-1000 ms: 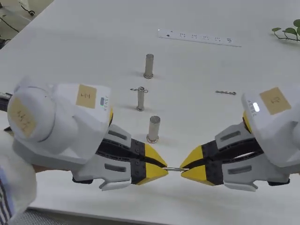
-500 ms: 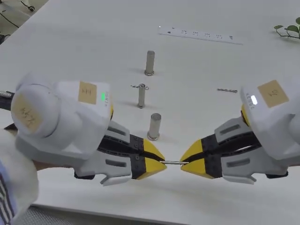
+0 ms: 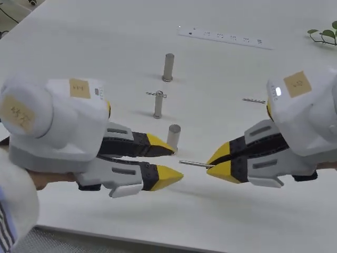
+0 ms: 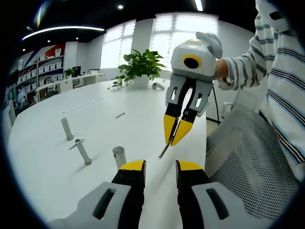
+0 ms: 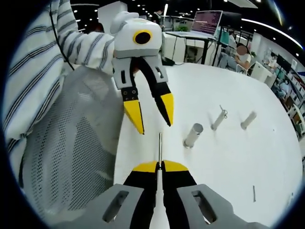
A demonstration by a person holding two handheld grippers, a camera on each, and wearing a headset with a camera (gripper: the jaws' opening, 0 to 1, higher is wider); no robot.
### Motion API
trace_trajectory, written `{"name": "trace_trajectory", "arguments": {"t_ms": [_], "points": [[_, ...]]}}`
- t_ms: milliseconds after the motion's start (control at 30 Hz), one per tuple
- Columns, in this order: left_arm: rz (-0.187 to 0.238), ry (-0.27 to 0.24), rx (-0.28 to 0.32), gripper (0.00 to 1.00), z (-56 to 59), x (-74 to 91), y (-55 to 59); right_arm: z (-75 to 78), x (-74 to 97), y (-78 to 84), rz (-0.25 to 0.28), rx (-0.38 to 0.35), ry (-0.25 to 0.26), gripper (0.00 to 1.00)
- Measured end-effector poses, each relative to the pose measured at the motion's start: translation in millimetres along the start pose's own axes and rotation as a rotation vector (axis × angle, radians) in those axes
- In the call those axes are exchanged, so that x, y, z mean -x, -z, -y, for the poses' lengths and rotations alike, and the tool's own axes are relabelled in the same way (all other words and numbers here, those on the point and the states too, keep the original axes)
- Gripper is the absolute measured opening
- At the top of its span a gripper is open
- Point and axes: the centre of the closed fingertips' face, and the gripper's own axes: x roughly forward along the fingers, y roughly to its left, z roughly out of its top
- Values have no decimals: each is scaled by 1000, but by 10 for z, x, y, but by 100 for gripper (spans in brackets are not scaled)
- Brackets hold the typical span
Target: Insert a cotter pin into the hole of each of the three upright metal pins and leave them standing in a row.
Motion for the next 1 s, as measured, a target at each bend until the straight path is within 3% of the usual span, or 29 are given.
{"name": "trace_trajectory", "arguments": {"t_ms": [100,300,633,1000], "points": [[14,-28,40,27,-81,17,13,69,22,18,-10,-19,16,3],[-22,-119,75,27,-327,18,124,228,51,84,-36,-57,47,3],[-19,-117,62,28,-487,-99,98,366,45,102,-50,-86,66,3],[-60,-78,16,26,-566,-288,197,449,-13,120,-61,-96,73,3]]}}
